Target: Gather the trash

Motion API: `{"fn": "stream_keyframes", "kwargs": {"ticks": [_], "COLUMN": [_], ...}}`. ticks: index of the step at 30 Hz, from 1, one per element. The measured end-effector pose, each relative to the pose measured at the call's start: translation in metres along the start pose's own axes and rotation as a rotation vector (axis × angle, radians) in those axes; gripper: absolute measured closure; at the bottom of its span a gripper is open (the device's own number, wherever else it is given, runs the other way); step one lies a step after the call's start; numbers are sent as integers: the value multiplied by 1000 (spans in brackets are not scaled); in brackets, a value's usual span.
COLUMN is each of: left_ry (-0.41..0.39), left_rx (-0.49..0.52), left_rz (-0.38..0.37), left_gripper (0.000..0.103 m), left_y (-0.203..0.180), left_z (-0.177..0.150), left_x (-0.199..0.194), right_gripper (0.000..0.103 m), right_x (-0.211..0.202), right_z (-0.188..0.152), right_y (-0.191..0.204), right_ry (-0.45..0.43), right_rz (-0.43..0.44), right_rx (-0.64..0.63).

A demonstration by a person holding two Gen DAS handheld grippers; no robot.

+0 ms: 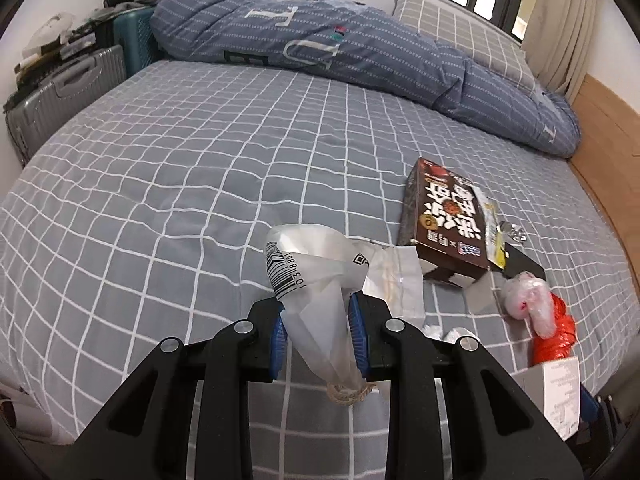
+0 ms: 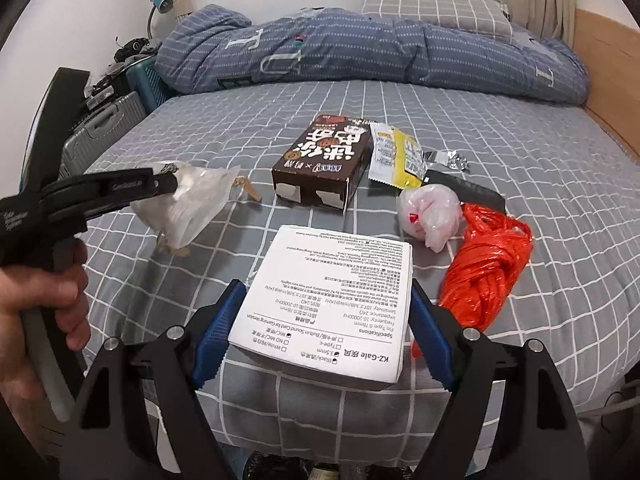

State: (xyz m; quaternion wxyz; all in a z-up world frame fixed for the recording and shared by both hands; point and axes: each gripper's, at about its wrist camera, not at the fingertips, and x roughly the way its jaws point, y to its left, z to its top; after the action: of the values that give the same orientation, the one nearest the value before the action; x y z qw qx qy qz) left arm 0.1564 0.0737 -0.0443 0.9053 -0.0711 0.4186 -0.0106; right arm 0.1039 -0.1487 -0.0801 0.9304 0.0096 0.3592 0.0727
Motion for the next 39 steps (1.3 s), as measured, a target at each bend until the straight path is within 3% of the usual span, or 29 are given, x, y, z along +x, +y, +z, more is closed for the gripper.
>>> {"fn": "stream_keyframes", "kwargs": {"ticks": [22, 39], "left_ry": [-30, -28], "left_rx": [24, 32], "left_rz": [-24, -55], "left_gripper": [77, 77], "left_y": [-14, -33], "left_z": [-51, -104], "left_x": [-61, -94], "right_gripper": [27, 27], "right_x": [-50, -74], "right_z": [-7, -33], "right_y": [-15, -32], "right_ry": [-70, -66], "right_rz": [-6, -21], "right_rx": [2, 18]}}
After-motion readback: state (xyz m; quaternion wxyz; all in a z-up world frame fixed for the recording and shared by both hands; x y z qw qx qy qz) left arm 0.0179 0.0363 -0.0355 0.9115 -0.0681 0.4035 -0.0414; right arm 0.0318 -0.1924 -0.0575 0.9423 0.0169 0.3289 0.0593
